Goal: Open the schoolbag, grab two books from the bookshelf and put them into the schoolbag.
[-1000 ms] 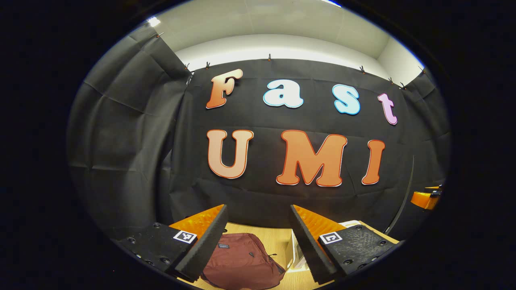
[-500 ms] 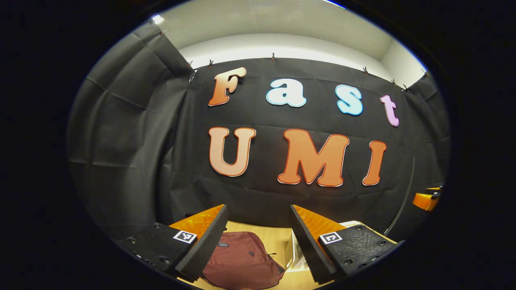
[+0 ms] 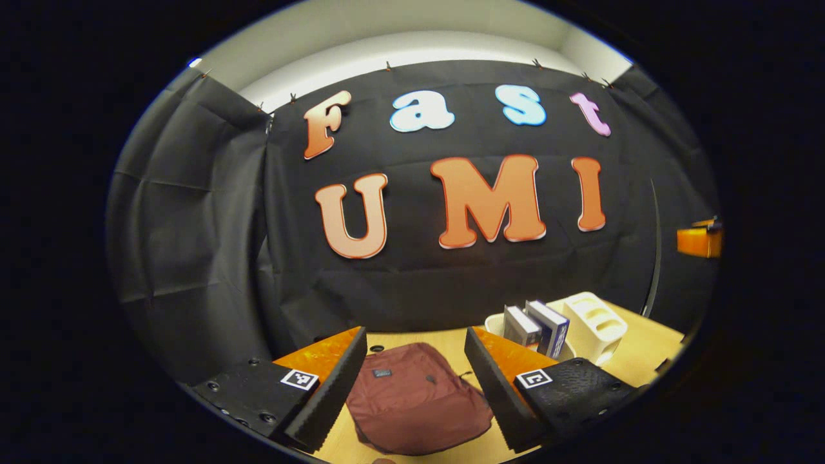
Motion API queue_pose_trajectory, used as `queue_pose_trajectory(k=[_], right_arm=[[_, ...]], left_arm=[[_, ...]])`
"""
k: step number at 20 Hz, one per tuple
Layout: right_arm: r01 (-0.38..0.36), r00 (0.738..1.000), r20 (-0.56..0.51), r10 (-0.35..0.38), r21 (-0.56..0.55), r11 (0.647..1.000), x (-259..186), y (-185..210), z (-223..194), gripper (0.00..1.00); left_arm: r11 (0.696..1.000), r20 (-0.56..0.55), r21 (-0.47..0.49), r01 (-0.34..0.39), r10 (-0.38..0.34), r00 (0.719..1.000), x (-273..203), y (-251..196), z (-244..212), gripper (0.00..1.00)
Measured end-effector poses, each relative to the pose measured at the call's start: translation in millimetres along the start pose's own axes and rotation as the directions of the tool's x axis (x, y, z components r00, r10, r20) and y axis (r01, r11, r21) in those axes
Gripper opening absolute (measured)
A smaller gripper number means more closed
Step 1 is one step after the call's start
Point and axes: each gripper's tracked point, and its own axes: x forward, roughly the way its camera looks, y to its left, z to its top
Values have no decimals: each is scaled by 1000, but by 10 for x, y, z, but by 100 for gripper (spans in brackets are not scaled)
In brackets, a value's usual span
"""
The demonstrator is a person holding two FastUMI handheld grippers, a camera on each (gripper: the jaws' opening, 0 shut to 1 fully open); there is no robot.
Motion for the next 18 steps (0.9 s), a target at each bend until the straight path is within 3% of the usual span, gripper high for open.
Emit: queue_pose_trajectory(k=[4,8,9,10,11,16,18], right_arm=[[26,999,-34,-26,-25,999,22,-92,-119,96],[26,997,-79,-27,-13,1000,50,-107,-226,96],[34,996,-87,-35,-14,999,60,-139,-248,96],[42,995,-93,-44,-19,999,66,-164,-256,96],[51,994,-97,-54,-26,998,66,-191,-264,96],[107,986,-121,-114,-57,993,13,-391,-299,96],[134,981,-130,-142,-67,989,-6,-469,-312,96]], left_arm=[[987,-139,147,66,-45,989,-44,-227,-770,95],[952,-298,247,180,-103,949,-127,-535,-1546,96],[939,-337,273,210,-111,935,-138,-622,-1738,96],[922,-384,303,240,-112,917,-143,-703,-1962,89],[905,-420,330,267,-113,900,-137,-765,-2159,97],[840,-527,393,374,-127,840,117,-1032,-2883,98],[822,-544,422,383,-108,832,160,-1017,-3069,98]])
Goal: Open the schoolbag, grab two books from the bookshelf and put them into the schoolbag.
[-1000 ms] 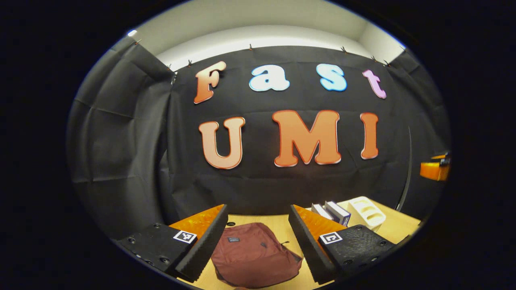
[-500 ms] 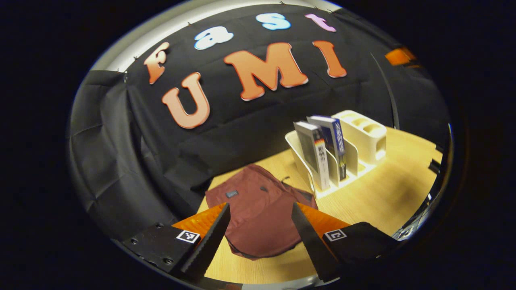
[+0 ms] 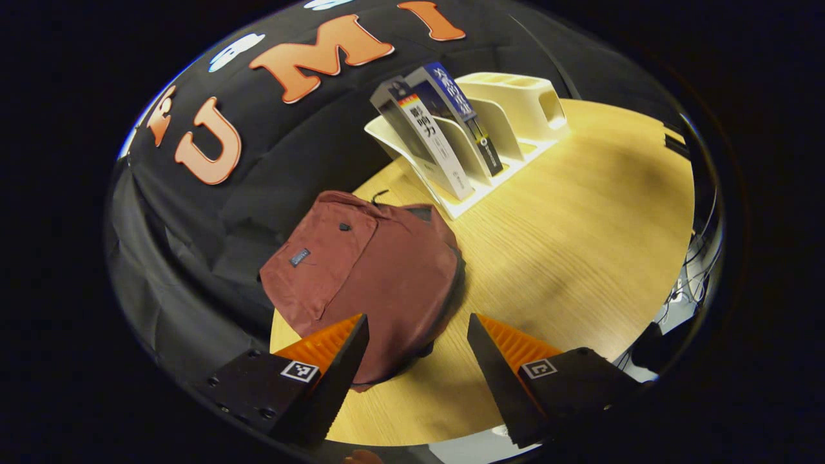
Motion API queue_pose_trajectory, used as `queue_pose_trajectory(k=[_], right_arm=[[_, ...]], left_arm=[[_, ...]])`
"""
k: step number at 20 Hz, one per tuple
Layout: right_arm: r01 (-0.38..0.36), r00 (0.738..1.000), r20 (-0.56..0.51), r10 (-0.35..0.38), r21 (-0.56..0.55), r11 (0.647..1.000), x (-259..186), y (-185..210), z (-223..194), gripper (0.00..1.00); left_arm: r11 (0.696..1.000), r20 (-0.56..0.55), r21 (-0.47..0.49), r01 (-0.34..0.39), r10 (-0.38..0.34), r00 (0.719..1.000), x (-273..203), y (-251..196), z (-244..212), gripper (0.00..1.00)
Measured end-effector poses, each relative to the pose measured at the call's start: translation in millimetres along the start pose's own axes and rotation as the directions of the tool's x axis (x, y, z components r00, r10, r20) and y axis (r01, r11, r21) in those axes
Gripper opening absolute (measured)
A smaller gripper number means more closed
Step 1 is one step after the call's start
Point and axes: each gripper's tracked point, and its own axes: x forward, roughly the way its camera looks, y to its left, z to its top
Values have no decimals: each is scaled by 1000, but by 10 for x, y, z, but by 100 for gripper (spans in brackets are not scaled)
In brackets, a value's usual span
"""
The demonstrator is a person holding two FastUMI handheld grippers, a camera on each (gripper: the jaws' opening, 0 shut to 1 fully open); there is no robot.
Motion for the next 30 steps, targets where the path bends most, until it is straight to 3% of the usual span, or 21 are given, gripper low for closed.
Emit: queue_pose_trajectory(k=[5,10,15,21,22,25,26,27,30], right_arm=[[16,1000,-9,-16,-33,999,21,-25,-9,96],[-23,999,-23,23,-6,1000,127,137,-45,96],[-29,999,-18,29,12,1000,244,157,-46,96],[-6,999,-38,8,61,998,268,14,-149,96],[-1,999,-38,3,61,998,268,-20,-150,96],[4,999,-37,-1,70,998,267,-75,-156,96],[3,999,-35,-1,70,998,266,-90,-155,96],[2,999,-33,0,70,998,266,-106,-151,96],[-13,999,-40,17,88,996,263,-88,-170,96]], left_arm=[[997,-55,66,-40,44,998,247,169,-91,98],[999,-103,45,6,-1,995,328,200,-36,98],[991,-52,124,-48,55,997,278,511,197,98],[995,-117,90,52,-41,992,421,317,105,95],[993,-127,96,66,-53,991,429,263,101,86],[992,-158,100,74,-58,986,427,167,88,36],[993,-168,95,71,-54,984,432,157,90,34],[993,-183,92,69,-51,982,445,156,73,14],[984,-210,136,113,-83,974,501,110,73,6]])
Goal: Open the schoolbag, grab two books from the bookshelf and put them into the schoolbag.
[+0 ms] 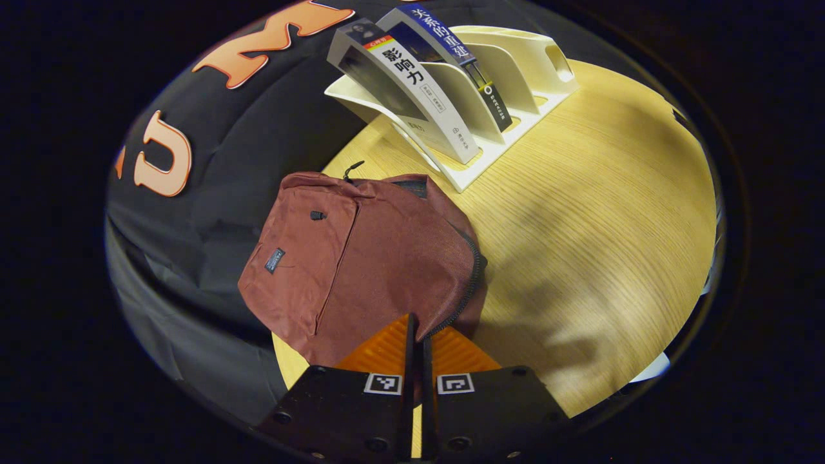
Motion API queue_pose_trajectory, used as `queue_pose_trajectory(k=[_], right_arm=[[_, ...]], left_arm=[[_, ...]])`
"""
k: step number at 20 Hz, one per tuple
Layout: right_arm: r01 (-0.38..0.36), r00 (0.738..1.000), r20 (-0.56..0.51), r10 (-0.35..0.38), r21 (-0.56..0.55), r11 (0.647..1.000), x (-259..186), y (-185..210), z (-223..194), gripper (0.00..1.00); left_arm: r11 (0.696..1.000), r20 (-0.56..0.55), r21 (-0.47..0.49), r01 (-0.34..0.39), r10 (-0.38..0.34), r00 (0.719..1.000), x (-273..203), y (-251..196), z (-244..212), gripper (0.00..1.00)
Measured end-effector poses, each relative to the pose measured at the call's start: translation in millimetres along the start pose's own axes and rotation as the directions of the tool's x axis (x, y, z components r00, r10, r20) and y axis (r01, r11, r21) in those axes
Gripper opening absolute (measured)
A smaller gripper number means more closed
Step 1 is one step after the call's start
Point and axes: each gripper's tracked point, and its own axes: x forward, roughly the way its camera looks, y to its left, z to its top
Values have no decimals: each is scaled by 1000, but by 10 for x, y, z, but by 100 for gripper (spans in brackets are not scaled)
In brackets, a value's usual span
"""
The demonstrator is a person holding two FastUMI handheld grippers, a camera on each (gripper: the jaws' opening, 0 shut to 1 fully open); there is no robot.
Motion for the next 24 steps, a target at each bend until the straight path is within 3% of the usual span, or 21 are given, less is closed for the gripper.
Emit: queue_pose_trajectory(k=[2,5,7,11,12,17,20,24], right_arm=[[-20,1000,1,20,32,999,37,-45,22,96],[-45,999,-3,45,81,996,84,-16,-14,96],[-27,1000,-8,28,67,997,97,-40,-69,100],[-40,999,-26,41,29,999,139,156,-124,96],[-77,996,-32,78,38,996,123,279,-108,100],[-193,973,-120,196,35,981,85,847,-65,97],[-292,939,-169,300,69,954,-20,1359,13,96],[-367,881,-298,366,55,929,18,1945,5,97]], left_arm=[[997,-18,69,29,-28,999,-14,12,11,4],[992,-52,80,95,-91,994,-126,69,71,1],[986,-59,28,165,-163,985,-303,123,166,1],[961,-5,-86,263,-265,964,-621,466,474,1],[956,11,-116,269,-270,963,-614,581,544,1],[939,68,-239,249,-240,969,-611,1108,632,1],[939,99,-276,208,-187,977,-539,1396,715,1],[936,135,-295,191,-157,978,-409,1636,811,1]])
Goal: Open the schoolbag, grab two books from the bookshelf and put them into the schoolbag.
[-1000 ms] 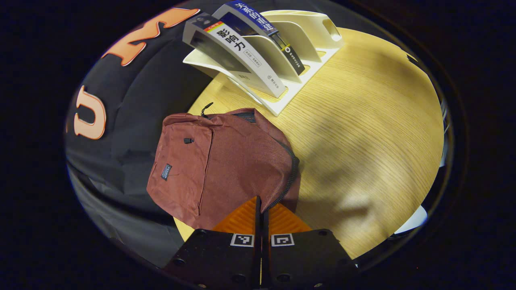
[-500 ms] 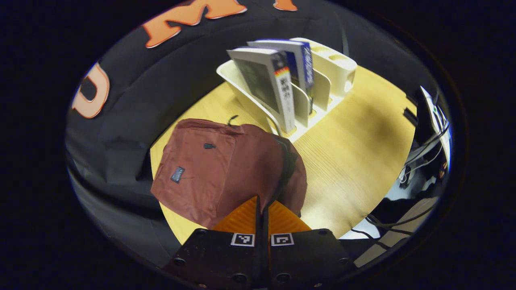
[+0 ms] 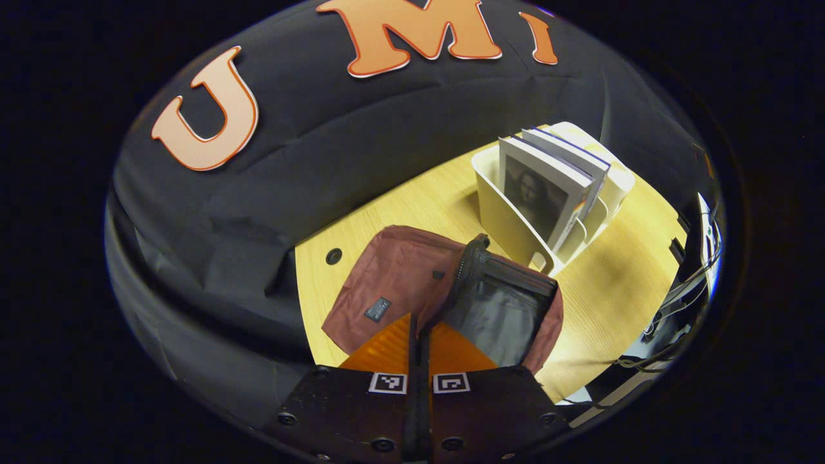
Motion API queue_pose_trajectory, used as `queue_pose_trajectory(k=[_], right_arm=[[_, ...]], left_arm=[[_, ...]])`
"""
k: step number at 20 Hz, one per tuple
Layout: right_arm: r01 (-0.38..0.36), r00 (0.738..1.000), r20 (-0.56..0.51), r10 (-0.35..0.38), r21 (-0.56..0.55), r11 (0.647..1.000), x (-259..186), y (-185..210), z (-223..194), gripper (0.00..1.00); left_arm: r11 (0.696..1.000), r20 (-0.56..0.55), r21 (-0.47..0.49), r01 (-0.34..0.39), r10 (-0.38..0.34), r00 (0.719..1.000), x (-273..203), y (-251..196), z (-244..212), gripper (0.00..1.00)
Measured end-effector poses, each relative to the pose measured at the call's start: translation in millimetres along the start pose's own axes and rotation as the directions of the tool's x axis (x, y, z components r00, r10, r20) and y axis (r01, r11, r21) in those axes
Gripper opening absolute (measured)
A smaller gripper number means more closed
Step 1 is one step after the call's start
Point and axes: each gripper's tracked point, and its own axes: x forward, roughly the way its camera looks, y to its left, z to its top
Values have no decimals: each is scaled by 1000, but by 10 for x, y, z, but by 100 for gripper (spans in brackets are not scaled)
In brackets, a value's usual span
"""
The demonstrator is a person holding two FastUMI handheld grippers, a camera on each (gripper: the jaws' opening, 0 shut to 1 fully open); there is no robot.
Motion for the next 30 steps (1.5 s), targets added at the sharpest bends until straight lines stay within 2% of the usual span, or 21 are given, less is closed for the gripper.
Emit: queue_pose_trajectory(k=[2,6,8,13,16,21,30], right_arm=[[-23,996,-83,23,3,1000,187,240,55,96],[-15,976,-218,-3,-81,997,884,537,336,97],[-27,943,-332,5,-63,998,1240,656,354,97],[34,843,-536,-42,-25,999,1959,632,165,97],[76,807,-584,-83,-37,996,2201,522,0,98],[99,767,-631,-114,-58,993,2420,437,-189,98],[156,712,-685,-152,-56,986,2707,338,-485,98]], left_arm=[[1000,1,-3,24,-24,1000,37,21,21,1],[997,-11,-28,70,-70,997,90,-10,-35,1],[997,-1,-36,75,-75,997,101,-22,-38,1],[994,6,-44,97,-97,995,125,-37,-84,1],[994,9,-36,104,-104,995,134,-29,-96,1],[993,11,-44,111,-111,994,139,-21,-127,1],[993,2,-42,113,-113,994,146,-44,-157,1]])
